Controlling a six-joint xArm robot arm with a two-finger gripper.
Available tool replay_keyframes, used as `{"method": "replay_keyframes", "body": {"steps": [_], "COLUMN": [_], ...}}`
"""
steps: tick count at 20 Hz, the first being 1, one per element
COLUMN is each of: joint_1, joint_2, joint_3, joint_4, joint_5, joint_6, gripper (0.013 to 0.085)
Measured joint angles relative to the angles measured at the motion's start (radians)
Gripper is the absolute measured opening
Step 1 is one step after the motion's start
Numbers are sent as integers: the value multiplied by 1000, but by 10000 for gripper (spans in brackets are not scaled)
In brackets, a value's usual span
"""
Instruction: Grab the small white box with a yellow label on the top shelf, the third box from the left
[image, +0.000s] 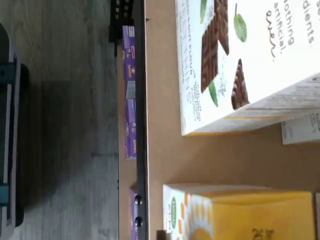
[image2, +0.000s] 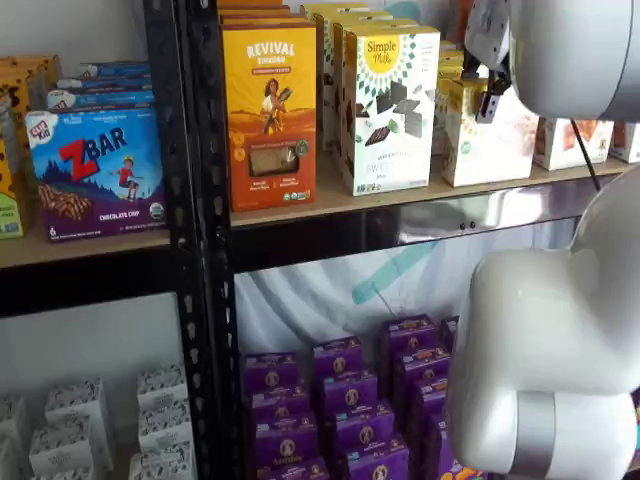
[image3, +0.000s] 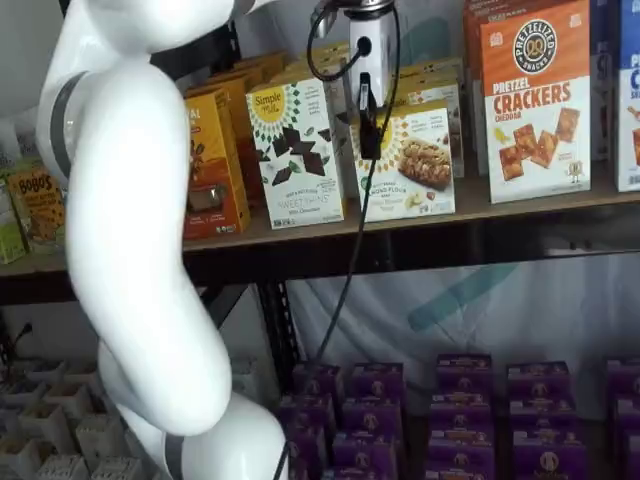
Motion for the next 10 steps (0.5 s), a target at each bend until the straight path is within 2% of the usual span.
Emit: {"method": "replay_keyframes", "body": {"steps": [3,4,8,9,10], "joint_1": [1,1,0,-1,-1], "joint_2": [-3,-5,-8,-9,-9], "joint_3": [5,7,12,14,14], "joint_4": [-1,0,1,2,2], "joint_5": [-3,-5,-8,-9,-9], "joint_6": [0,0,-2,-2,-3], "gripper": [490,450,450,410,410]}}
